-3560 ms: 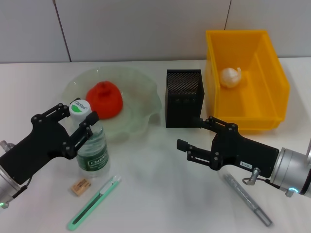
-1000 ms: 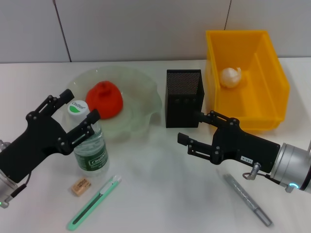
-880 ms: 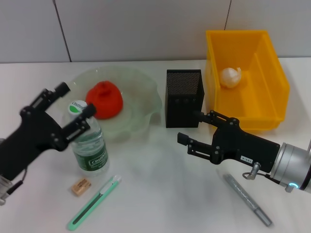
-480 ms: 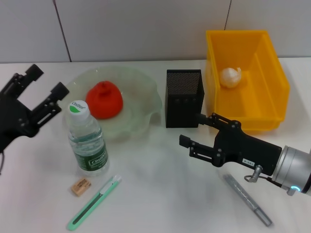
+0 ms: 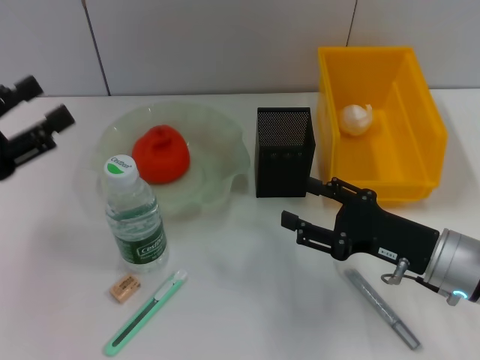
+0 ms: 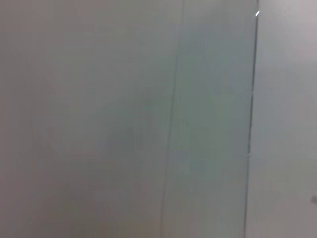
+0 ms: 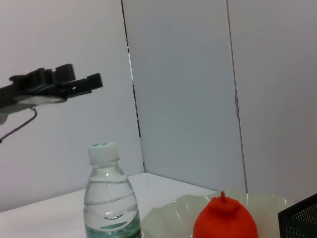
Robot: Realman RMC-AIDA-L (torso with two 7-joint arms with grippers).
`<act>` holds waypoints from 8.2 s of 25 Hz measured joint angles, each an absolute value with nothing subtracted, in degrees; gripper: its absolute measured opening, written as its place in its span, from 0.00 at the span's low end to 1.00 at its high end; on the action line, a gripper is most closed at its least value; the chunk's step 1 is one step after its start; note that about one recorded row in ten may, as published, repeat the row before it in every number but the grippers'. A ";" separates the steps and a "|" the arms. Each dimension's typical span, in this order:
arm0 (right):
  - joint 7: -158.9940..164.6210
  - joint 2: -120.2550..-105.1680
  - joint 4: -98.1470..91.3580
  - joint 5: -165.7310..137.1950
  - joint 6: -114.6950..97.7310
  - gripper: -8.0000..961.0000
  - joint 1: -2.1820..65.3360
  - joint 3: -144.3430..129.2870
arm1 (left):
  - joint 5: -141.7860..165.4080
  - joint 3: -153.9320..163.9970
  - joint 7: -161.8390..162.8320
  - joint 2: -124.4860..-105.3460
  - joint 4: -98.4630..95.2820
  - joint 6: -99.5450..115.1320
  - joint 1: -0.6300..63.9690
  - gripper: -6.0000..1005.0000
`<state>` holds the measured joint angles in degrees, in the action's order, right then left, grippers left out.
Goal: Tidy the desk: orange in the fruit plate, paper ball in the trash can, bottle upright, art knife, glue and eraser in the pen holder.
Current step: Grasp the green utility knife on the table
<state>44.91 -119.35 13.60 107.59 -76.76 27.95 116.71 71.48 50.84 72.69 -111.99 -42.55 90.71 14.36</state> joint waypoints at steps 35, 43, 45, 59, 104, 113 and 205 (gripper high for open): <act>49.41 -117.25 22.60 101.16 -83.53 0.79 21.02 117.70 | 121.29 45.03 115.98 -118.33 -94.81 103.29 14.43 0.81; 51.20 -116.54 26.05 97.25 -85.44 0.79 17.73 117.94 | 124.19 51.82 120.73 -118.56 -95.56 104.33 12.38 0.81; 51.57 -116.41 26.77 97.25 -85.45 0.79 16.72 118.13 | 127.30 57.62 123.48 -118.63 -95.82 103.14 11.66 0.81; 52.11 -116.29 26.48 97.45 -84.52 0.79 16.47 119.70 | 133.22 75.30 133.71 -118.66 -94.62 95.22 14.25 0.81; 51.59 -117.60 26.19 97.35 -82.70 0.79 16.01 121.11 | 143.90 88.66 143.89 -118.72 -86.40 86.52 16.38 0.81; 51.36 -117.61 26.18 97.41 -82.02 0.79 15.99 121.11 | 144.79 90.64 146.38 -118.72 -86.65 87.40 17.04 0.81; 48.60 -118.30 24.17 97.73 -81.73 0.79 15.82 121.90 | 156.52 102.48 160.43 -119.09 -86.13 91.58 24.94 0.29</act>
<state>48.60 -118.30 24.17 97.73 -81.74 15.82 121.90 156.52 102.48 160.43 -119.09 -86.13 91.58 24.94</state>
